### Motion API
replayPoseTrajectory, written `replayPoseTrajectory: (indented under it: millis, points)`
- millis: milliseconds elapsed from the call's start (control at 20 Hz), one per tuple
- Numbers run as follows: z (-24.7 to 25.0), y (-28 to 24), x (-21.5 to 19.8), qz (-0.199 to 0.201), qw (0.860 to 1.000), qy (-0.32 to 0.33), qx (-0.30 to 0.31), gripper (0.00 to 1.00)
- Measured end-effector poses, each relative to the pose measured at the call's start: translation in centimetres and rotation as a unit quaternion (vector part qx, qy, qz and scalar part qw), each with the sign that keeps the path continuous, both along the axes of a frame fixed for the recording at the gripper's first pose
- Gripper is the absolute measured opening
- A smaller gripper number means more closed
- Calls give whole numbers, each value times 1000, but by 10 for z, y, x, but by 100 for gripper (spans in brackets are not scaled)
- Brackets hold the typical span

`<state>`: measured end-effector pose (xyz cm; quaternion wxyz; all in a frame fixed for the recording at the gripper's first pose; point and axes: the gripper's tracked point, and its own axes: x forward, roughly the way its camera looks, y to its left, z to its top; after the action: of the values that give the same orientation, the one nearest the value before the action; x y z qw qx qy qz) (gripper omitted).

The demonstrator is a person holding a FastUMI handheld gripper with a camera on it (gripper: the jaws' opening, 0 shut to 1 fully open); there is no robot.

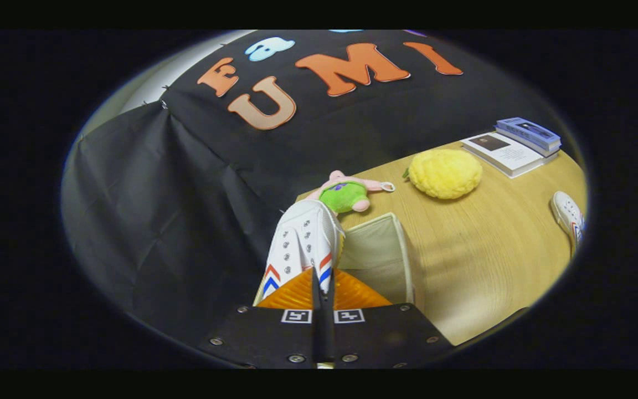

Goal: Open the storage box then place both shoes into the box .Put the left shoe in first, then the right shoe, with the right side of both shoes facing outward in a uniform manner.

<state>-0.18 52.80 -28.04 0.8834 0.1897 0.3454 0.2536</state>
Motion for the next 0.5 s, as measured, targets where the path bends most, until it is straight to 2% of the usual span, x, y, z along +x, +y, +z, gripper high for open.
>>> replayPoseTrajectory:
  millis: [500]
  points:
    - [-22,17,-32,9,999,1,-43,1]
